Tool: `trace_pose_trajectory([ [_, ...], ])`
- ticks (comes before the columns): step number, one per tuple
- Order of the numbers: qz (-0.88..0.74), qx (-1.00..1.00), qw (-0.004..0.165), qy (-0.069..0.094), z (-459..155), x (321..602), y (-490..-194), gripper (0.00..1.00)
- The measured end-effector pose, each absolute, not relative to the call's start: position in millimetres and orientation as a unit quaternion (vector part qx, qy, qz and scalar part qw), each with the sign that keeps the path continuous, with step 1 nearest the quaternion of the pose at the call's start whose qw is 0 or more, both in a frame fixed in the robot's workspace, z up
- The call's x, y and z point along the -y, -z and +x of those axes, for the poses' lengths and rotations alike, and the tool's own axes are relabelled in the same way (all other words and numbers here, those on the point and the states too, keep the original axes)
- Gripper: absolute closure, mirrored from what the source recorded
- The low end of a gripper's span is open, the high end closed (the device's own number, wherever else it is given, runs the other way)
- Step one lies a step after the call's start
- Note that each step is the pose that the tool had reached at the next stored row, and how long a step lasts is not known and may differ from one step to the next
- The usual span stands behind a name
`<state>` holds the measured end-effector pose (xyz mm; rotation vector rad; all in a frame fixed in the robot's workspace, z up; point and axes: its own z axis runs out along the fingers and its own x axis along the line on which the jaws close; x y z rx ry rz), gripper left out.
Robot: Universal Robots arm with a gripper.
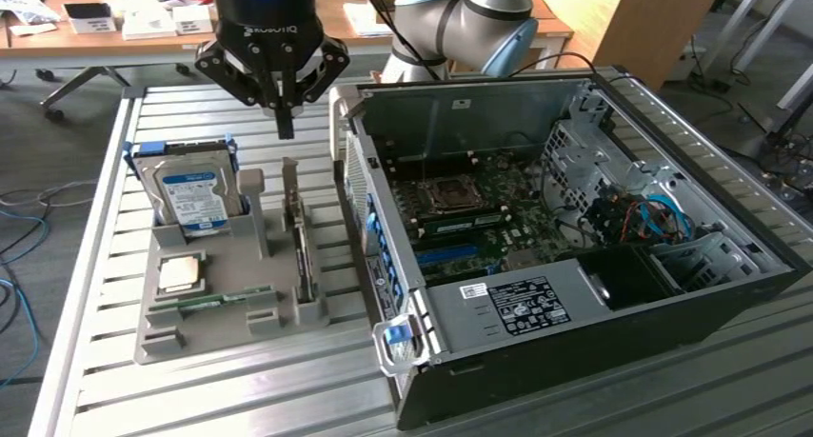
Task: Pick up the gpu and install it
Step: 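Reach for the gpu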
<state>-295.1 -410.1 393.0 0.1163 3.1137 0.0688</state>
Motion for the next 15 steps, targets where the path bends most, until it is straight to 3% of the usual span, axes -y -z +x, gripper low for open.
trace_pose_trajectory([
  [15, 0.037, -0.999, 0.012, -0.022, -295.1, 423.3, -393.0, 0.89],
])
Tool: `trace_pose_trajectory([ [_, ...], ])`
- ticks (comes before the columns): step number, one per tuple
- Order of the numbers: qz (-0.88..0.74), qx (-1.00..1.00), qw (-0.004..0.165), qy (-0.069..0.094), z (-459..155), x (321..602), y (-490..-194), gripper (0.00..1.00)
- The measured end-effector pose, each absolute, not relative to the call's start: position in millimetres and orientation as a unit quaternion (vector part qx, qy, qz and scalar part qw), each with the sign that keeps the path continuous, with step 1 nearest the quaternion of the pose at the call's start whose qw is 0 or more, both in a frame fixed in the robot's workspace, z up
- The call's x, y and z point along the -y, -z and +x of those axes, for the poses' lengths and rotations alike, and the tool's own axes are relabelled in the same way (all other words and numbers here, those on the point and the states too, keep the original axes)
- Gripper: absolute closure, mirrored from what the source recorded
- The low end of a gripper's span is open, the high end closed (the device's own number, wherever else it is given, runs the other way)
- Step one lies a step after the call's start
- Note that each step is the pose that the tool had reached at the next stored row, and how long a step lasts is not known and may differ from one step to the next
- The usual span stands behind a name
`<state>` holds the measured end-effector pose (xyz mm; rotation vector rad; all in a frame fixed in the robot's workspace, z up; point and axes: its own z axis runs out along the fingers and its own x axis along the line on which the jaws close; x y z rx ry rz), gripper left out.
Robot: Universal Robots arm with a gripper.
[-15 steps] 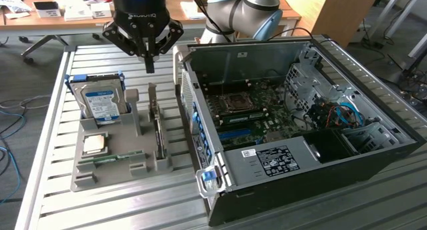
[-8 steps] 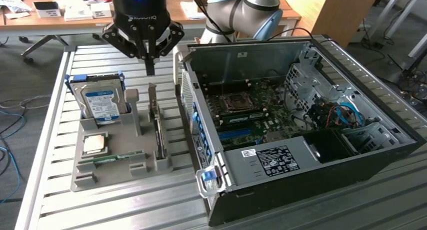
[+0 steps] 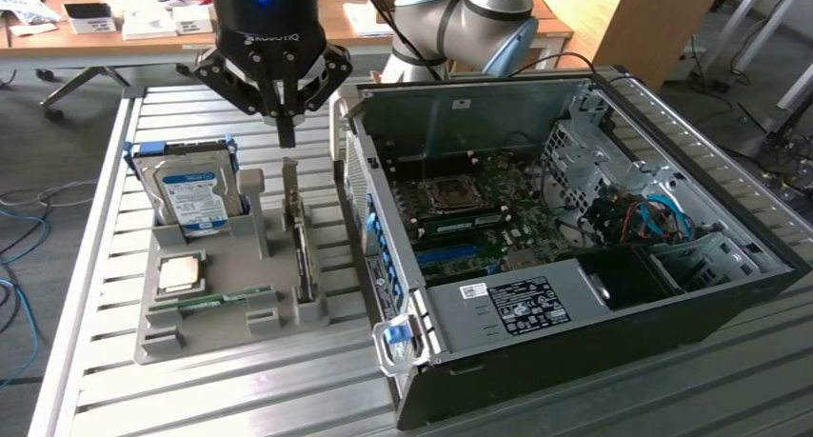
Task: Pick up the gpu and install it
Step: 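Reach for the gpu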
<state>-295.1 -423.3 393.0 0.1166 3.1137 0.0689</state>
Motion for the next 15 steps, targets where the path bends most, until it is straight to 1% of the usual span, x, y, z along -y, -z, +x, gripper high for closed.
trace_pose_trajectory([
  [15, 0.037, -0.999, 0.012, -0.022, -295.1, 425.9, -393.0, 0.89],
])
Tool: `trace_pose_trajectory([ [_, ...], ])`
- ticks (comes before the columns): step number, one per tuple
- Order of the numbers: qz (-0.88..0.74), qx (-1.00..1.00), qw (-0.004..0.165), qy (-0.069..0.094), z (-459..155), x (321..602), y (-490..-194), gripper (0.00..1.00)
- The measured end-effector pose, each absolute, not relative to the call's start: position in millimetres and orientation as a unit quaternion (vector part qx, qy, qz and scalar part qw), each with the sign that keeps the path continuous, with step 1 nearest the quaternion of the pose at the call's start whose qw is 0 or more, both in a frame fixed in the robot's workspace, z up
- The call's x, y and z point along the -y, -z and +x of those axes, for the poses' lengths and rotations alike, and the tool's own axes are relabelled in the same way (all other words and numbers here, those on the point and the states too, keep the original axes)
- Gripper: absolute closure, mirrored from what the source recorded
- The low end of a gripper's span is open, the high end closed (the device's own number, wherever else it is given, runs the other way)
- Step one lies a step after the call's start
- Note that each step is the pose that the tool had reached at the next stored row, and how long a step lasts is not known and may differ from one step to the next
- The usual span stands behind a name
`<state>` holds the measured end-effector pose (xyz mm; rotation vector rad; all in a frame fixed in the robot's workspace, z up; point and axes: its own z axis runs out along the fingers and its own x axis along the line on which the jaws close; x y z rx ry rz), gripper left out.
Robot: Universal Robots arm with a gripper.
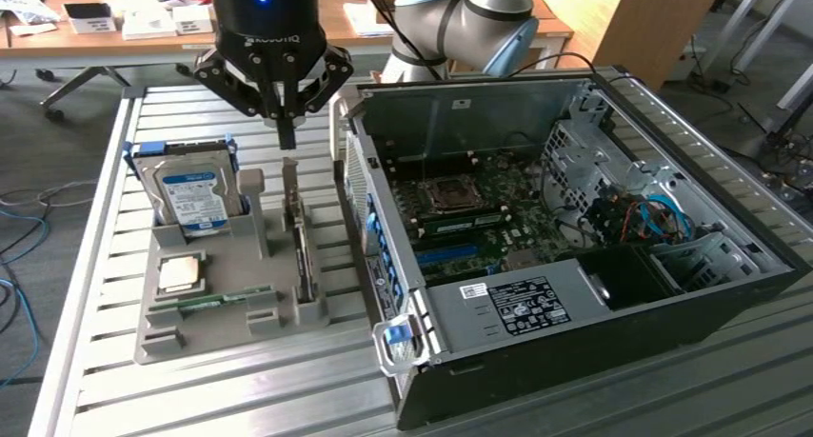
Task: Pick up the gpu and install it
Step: 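Reach for the gpu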
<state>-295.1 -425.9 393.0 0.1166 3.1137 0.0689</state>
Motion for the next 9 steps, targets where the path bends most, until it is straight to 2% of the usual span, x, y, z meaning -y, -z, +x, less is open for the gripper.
trace_pose_trajectory([
  [9, 0.037, -0.999, 0.012, -0.022, -295.2, 434.3, -393.0, 0.89],
])
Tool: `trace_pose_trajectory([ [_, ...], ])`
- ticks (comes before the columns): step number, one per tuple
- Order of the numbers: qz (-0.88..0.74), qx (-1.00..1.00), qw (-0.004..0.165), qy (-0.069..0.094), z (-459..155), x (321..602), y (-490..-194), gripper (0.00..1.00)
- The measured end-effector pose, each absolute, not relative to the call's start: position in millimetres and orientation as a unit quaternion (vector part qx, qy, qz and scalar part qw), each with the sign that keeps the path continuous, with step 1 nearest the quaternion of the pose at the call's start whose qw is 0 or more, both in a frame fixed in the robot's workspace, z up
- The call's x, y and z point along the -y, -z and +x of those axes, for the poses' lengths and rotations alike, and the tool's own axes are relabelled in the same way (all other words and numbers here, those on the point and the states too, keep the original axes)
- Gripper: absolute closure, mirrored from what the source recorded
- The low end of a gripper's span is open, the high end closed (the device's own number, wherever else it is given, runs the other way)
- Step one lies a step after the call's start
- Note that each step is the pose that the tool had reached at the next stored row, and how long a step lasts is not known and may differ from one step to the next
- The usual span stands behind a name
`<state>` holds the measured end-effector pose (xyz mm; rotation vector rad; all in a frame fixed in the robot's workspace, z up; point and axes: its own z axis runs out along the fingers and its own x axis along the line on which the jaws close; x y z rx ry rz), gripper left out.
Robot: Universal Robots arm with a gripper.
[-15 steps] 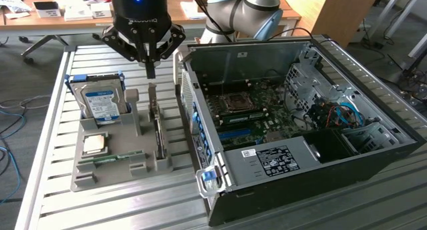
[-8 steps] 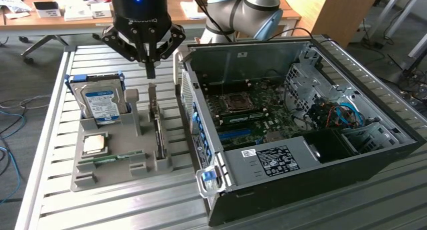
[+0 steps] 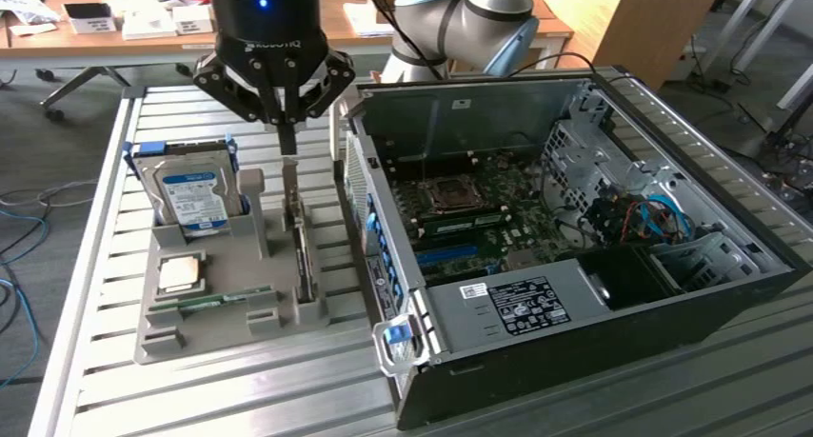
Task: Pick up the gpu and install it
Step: 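Reach for the gpu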
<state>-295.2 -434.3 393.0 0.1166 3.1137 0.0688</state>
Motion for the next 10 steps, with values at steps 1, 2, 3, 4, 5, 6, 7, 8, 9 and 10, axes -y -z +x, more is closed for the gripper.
trace_pose_trajectory([
  [1, 0.037, -0.999, 0.012, -0.022, -295.2, 435.7, -393.0, 0.89],
  [2, 0.037, -0.999, 0.012, -0.022, -295.2, 437.0, -393.0, 0.89],
  [3, 0.037, -0.999, 0.012, -0.022, -295.2, 438.3, -393.0, 0.89],
  [4, 0.037, -0.999, 0.012, -0.022, -295.2, 439.8, -393.0, 0.89],
  [5, 0.037, -0.999, 0.012, -0.022, -295.2, 441.2, -393.0, 0.89],
  [6, 0.037, -0.999, 0.012, -0.022, -295.2, 442.5, -392.9, 0.89],
  [7, 0.037, -0.999, 0.012, -0.022, -295.2, 443.3, -393.0, 0.89],
  [8, 0.037, -0.999, 0.012, -0.022, -295.2, 444.0, -393.0, 0.89],
  [9, 0.037, -0.999, 0.012, -0.022, -295.2, 444.9, -393.0, 0.89],
  [10, 0.037, -0.999, 0.012, -0.022, -295.2, 445.8, -393.0, 0.89],
])
